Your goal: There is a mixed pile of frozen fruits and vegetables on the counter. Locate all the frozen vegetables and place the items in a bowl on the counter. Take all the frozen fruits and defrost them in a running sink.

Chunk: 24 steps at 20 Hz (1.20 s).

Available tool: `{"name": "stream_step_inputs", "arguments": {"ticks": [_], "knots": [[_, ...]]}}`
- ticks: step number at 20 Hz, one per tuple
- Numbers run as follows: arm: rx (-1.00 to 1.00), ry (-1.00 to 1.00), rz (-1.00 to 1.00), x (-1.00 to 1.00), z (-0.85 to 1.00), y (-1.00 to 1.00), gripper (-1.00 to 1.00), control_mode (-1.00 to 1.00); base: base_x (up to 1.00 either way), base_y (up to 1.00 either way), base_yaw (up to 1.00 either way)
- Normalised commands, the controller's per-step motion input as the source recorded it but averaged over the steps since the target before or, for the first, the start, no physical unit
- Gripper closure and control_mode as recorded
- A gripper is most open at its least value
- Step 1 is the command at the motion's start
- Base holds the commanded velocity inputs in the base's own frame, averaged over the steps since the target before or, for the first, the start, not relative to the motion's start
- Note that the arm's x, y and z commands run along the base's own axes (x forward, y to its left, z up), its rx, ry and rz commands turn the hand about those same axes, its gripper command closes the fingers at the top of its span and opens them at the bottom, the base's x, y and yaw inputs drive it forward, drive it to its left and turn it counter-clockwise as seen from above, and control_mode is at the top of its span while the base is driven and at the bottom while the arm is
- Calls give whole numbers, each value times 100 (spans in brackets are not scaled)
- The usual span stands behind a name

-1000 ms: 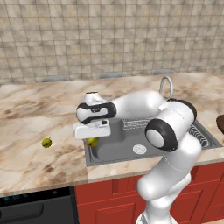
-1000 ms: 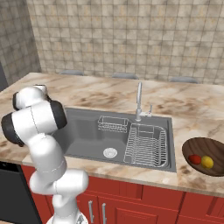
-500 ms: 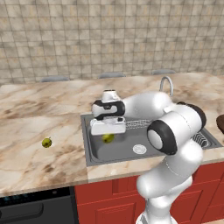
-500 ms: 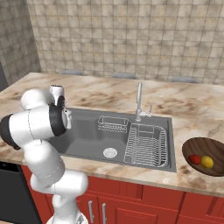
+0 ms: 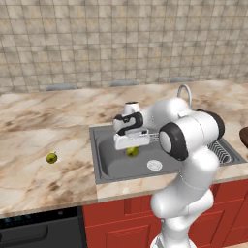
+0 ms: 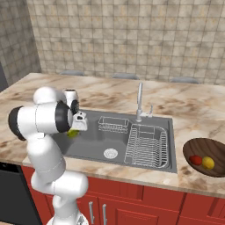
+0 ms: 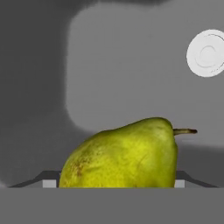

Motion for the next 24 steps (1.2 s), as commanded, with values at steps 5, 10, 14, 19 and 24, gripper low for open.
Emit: {"name": "stream_step_inputs", "arguments": {"ticks": [5, 10, 14, 19, 24], "knots": [[-1, -1, 0, 24, -61, -14, 100, -100, 0, 0, 0], [-1, -3, -1, 44, -51, -18, 100, -100, 0, 0, 0], [-4, -1, -3, 42, -44, -13, 100, -100, 0, 0, 0], [-3, 0, -5, 30, -42, -4, 100, -100, 0, 0, 0], [-4, -2, -5, 26, -50, 0, 100, -100, 0, 0, 0]]}}
